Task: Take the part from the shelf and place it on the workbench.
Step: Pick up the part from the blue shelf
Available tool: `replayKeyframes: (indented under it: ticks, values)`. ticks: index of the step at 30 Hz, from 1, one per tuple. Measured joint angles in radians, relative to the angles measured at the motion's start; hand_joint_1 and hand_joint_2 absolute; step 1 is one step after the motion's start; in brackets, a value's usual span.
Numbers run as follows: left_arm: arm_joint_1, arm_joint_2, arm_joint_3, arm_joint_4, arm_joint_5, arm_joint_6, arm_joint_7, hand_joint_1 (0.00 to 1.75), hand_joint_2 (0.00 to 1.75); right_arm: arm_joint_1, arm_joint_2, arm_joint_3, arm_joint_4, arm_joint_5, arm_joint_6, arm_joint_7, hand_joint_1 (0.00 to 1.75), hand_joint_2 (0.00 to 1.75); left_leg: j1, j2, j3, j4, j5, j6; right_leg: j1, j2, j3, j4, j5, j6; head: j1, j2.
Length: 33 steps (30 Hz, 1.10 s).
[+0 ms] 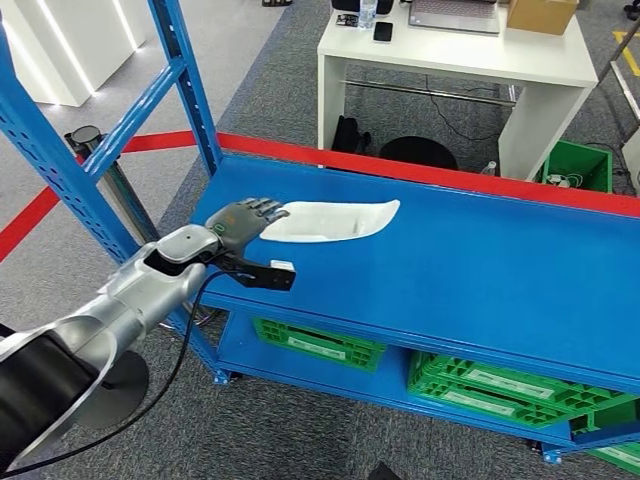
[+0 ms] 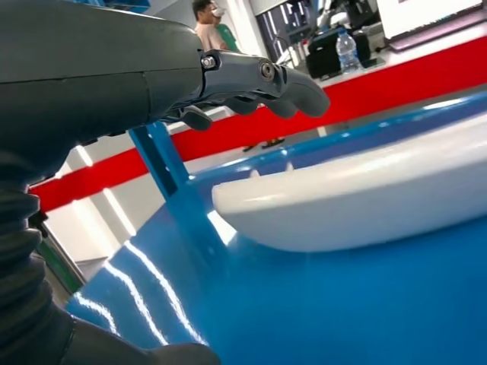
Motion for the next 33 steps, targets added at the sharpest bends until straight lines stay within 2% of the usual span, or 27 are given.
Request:
replayKeyframes:
  ticks: [14, 18, 33]
  values:
    - [0.057, 0.014, -0.007, 0.002, 0.024, 0.022, -0.013, 0.0, 1.75, 0.0, 0.0, 0.0, 0.0, 0.0, -0.002, 0.001, 0.0, 0.0, 0.0, 0.0, 0.0, 0.0, 0.0, 0.0, 0.0, 0.0, 0.0, 0.0, 0.0, 0.0, 0.0, 0.0]
    - [0.067, 0.025, -0.003, 0.002, 0.033, 0.026, -0.014, 1.71, 1.75, 0.0, 0.0, 0.0, 0.0, -0.001, -0.003, 0.001, 0.0, 0.0, 0.0, 0.0, 0.0, 0.0, 0.0, 0.0, 0.0, 0.0, 0.001, 0.0, 0.0, 0.0, 0.0, 0.0]
    - [0.087, 0.05, 0.015, 0.002, 0.038, 0.044, -0.007, 1.75, 1.75, 0.0, 0.0, 0.0, 0.0, -0.001, -0.003, 0.001, 0.0, 0.0, 0.0, 0.0, 0.001, 0.0, 0.0, 0.0, 0.0, -0.001, 0.001, 0.0, 0.0, 0.0, 0.0, 0.0]
